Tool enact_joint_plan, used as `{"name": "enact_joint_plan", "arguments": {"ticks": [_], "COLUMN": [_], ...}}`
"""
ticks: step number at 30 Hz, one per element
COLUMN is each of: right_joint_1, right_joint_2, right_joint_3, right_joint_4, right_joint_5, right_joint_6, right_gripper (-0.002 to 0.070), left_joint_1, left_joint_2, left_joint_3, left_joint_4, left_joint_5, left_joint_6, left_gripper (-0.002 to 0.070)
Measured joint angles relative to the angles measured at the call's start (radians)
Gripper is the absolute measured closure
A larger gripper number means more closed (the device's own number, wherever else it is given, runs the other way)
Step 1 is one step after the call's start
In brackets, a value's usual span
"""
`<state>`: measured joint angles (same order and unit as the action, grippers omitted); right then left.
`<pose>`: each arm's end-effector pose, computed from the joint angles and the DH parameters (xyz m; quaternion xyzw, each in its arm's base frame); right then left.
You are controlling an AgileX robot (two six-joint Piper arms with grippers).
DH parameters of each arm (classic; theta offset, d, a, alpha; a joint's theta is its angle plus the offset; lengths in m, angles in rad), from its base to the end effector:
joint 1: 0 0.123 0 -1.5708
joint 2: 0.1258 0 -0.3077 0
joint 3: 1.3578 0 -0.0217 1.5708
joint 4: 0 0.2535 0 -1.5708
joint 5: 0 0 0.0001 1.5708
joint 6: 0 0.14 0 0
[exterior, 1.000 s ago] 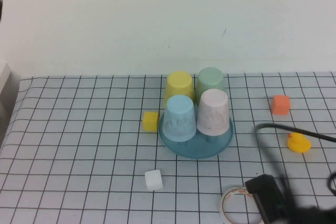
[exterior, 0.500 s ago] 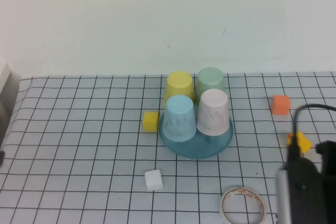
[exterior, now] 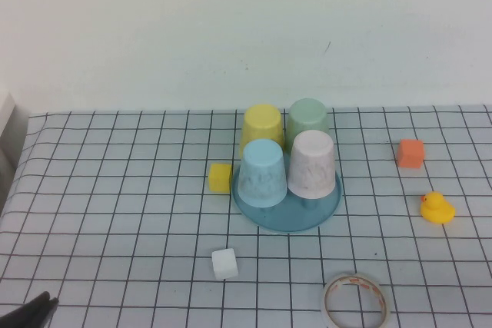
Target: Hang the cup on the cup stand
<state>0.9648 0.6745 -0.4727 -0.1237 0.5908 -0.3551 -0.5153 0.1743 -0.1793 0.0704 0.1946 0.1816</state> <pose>0.0914 0.1150 0.2461 -0.5809 0.6961 0.0753 0.4151 0.0842 -0.0455 0.2446 0.2731 0.6901 -0.0834 0.6650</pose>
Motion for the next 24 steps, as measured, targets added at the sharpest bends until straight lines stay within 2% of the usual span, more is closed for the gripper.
{"name": "enact_joint_plan", "arguments": {"ticks": [8, 24], "right_joint_1": [0.0, 0.0], "right_joint_2": [-0.029, -0.029], "right_joint_3": [0.0, 0.011], "right_joint_4": [-0.002, -0.002], "right_joint_5": [0.016, 0.017], "right_joint_6": [0.002, 0.002], "right_gripper": [0.0678, 0.0678], "left_joint_1": [0.0, 0.0], "left_joint_2": [0.0, 0.0], "left_joint_3": [0.022, 0.026], "left_joint_4": [0.002, 0.002], "left_joint_5": [-0.102, -0.034], "left_joint_6": [0.004, 0.006], "left_gripper": [0.0675, 0.0675]}}
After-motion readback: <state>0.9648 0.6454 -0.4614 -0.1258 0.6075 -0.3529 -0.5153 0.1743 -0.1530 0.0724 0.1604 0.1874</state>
